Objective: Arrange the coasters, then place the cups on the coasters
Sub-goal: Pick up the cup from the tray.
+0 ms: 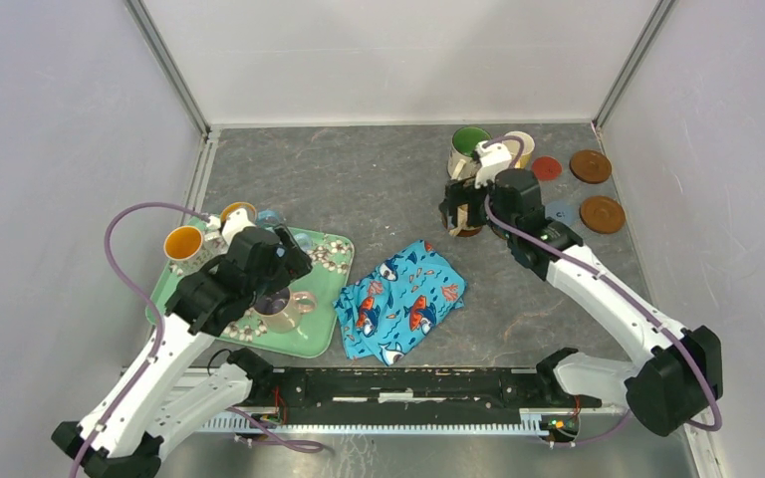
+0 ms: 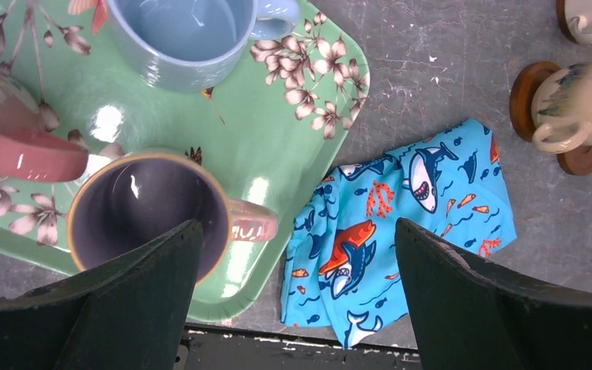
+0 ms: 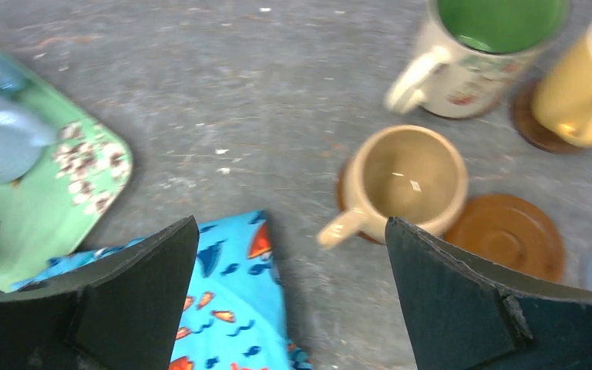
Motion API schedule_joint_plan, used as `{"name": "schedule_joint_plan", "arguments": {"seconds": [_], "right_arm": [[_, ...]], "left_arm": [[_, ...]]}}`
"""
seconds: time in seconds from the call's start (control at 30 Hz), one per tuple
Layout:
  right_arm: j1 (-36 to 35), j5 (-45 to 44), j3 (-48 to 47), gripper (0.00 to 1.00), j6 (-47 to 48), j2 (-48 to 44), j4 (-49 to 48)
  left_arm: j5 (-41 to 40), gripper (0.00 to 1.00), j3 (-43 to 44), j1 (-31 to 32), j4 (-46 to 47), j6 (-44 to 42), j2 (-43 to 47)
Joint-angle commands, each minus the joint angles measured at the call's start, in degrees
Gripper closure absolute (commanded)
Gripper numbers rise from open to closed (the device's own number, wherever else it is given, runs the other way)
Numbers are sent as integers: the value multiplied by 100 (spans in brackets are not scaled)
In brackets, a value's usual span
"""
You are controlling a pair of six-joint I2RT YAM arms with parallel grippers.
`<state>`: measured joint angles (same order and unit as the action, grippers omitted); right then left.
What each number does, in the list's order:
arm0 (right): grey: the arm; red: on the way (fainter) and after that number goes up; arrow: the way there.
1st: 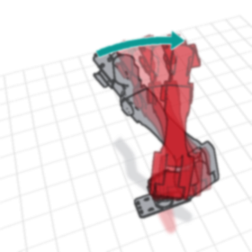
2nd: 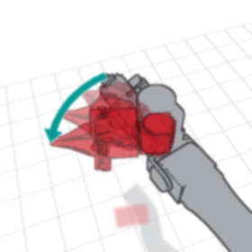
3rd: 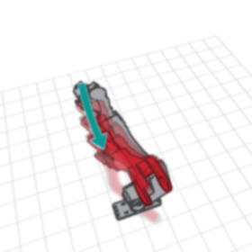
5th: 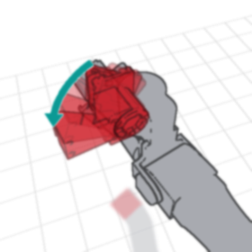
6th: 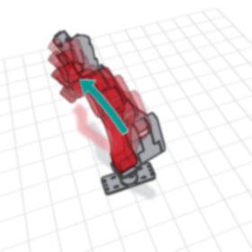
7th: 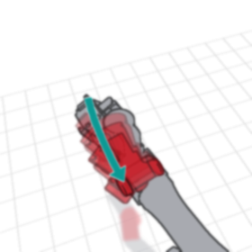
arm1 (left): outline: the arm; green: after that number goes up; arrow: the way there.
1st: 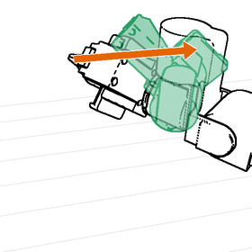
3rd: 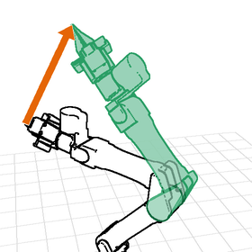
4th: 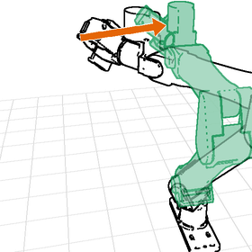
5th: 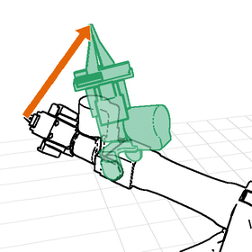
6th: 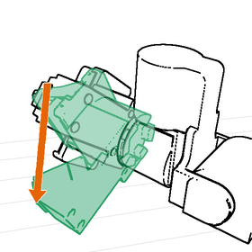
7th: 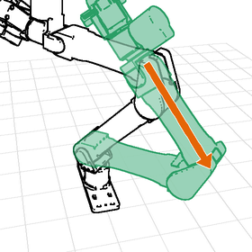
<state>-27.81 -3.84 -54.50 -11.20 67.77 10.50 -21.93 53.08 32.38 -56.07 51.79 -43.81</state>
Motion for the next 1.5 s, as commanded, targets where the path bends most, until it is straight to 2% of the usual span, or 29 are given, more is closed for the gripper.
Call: {"name": "schedule_joint_plan", "arguments": {"seconds": [0.0,0.2,0.4,0.63,0.77,1.07,1.33,1.47], "right_arm": [[-496,828,178,2,161,-53,-876],[-1618,1169,191,2,746,187,-1428],[-2624,1615,-33,2,1290,877,-1855],[-3402,2320,-699,2,1975,2048,-1999],[-3785,2357,-1204,2,2416,2600,-1852],[-4096,2602,-1935,5,2793,3590,-1873],[-4120,2428,-2789,17,3030,4421,-1495],[-4124,2302,-2929,24,3054,4614,-1437]], "left_arm": [[40,0,182,20,-402,461,304],[-304,0,684,23,-384,375,567],[-520,0,1228,23,-195,-57,540],[-872,0,1581,23,400,-551,603],[-971,0,1667,23,690,-731,579],[-1166,0,1925,23,1143,-1027,763],[-1233,0,2100,20,1560,-1312,857],[-1282,0,2102,23,1573,-1381,865]]}}
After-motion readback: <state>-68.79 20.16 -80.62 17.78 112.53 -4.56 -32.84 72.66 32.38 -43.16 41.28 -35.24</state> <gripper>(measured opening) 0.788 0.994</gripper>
